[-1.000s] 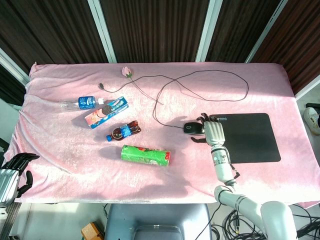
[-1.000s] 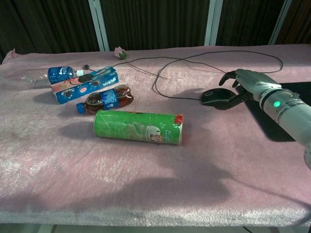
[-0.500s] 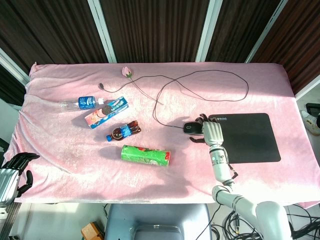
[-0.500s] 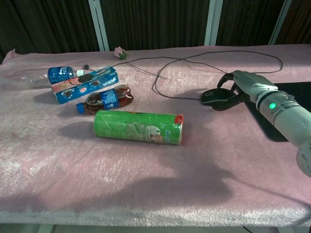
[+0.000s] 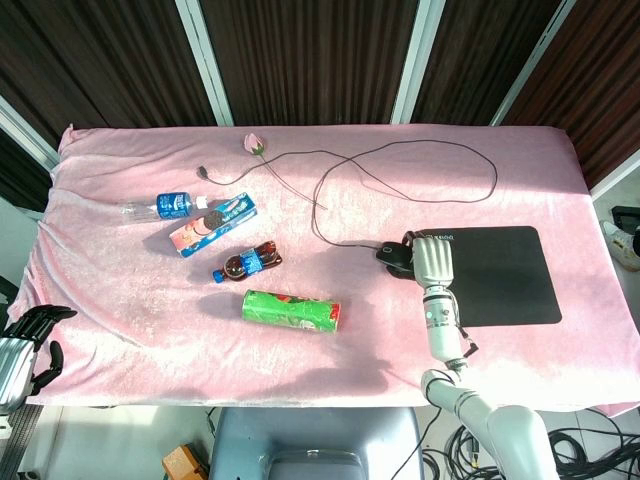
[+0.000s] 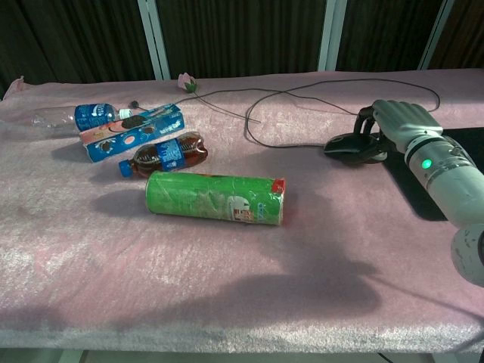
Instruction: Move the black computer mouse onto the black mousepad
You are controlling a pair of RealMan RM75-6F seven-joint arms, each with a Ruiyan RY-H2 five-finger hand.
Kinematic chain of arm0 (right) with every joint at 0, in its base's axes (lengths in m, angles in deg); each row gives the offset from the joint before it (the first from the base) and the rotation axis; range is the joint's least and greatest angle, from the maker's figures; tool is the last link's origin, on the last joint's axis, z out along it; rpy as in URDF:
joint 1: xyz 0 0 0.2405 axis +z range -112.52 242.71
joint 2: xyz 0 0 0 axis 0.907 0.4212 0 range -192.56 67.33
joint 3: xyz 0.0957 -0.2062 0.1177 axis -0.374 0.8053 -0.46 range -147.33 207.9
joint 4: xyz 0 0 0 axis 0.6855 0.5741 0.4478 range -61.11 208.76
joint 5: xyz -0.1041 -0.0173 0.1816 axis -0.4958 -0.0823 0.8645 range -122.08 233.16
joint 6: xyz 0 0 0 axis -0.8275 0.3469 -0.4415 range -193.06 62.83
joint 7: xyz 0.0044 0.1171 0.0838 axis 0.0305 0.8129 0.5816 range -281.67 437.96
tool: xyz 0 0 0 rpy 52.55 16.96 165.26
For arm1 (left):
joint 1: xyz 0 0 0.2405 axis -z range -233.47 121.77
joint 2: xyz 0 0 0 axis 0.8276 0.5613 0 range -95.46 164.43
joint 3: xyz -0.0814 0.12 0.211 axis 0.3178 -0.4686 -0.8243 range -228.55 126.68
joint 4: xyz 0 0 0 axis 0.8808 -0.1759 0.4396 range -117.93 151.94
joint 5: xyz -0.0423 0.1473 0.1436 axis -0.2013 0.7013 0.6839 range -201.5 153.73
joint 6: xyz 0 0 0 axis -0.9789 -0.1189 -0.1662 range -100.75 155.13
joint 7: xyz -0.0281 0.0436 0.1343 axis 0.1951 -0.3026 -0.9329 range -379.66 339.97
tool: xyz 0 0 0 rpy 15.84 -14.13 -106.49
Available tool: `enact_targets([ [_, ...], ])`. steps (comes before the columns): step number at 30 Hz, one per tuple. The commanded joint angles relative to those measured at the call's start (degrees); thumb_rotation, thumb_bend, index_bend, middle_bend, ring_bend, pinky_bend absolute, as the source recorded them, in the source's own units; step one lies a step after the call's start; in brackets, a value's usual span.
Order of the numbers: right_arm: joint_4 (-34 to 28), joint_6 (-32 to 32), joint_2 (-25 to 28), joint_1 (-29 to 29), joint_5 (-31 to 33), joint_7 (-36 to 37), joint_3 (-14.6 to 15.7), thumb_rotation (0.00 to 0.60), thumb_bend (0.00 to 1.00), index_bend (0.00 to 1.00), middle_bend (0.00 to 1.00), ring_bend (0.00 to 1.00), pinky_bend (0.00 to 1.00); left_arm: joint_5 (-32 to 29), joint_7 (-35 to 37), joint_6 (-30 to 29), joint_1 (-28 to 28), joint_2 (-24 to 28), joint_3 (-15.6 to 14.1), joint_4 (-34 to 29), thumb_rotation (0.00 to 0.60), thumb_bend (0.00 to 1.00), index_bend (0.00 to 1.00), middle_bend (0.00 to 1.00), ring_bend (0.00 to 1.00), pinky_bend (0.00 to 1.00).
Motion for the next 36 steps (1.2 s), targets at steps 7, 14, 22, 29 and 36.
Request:
enact_targets([
  [7,-5.2,-6.3,6.4,-5.8,-2.9,4.8,2.0,0.6,0.41,0.79,0.58,0.76,0.8,-0.3,0.4,0.1,-0.1,0.2,0.0,-0.2,0.6,0.72,0.28,0.26,0.19,0.4],
  [14,-14.1,-8.0,16.1,-14.2,-1.4,4.5,2.8,0.6,0.41,0.78,0.58,0.76,0.8,-0.2,0.4,0.0,-0.1,0.3,-0.1,-0.3,0.6,0.71,0.28,0.26,0.19,0.4],
  [22,-14.3,-0.3,19.8,-17.9,1.3,6.0,3.9,0.6,0.41,0.67,0.58,0.68,0.73,0.0,-0.4,0.4,0.1,0.0,-0.1,-0.4,0.6,0.72,0.28,0.26,0.19,0.4],
  [29,-12.8,3.7,19.7,-18.3,0.5,8.6,5.4,0.6,0.41,0.54,0.46,0.52,0.59,-0.1,-0.8,0.6,0.2,0.0,-0.2,-0.5,0.6,0.71,0.28,0.26,0.19,0.4],
  [36,-15.1,0.0,21.1,-19.7,-4.3,15.7,7.7,0.6,0.41,0.3,0.2,0.19,0.32,0.2,-0.5,0.4,0.0,0.2,-0.4,-0.6,0.6,0.71,0.28,0.26,0.19,0.41],
])
